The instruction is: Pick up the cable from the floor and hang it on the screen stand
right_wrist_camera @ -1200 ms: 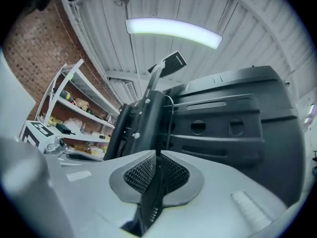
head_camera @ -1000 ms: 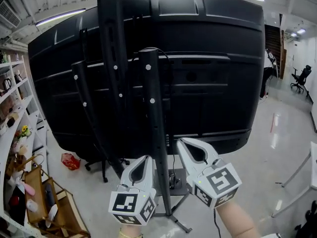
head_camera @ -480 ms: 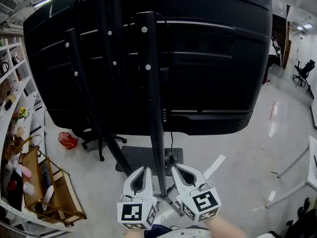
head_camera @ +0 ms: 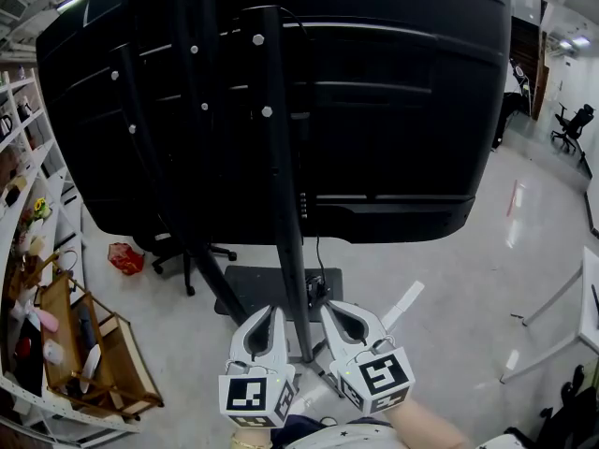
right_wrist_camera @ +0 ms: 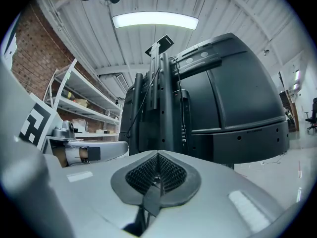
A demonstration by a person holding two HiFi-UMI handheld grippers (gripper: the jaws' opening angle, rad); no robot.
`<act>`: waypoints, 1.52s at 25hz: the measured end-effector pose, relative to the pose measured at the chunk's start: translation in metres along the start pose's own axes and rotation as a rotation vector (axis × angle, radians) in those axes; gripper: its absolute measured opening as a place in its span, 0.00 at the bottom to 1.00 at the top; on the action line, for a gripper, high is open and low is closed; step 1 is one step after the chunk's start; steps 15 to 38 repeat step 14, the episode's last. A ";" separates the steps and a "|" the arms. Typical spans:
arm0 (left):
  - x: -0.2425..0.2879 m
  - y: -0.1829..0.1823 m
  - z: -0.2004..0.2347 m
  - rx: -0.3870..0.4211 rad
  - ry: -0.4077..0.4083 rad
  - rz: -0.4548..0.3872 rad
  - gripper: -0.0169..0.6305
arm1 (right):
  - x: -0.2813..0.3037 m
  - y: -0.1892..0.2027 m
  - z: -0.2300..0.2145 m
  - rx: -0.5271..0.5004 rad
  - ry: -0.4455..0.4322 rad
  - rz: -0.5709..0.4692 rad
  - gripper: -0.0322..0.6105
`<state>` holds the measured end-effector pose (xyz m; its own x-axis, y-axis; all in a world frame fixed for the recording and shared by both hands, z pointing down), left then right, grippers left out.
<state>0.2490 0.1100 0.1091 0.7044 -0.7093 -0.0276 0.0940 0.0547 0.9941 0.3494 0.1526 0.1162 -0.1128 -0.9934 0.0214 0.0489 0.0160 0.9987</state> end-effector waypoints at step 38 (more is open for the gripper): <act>0.000 -0.003 -0.002 0.004 0.002 -0.003 0.04 | 0.002 -0.003 0.006 -0.007 -0.025 -0.013 0.05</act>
Point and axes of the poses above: the fingertips, and each gripper's own axes: x forward along the fingers, z to its left, y out of its underside, the point moved 3 cm from there along -x, backward along the fingers, and after that the axes turned 3 degrees about -x, right-handed, at the moved point
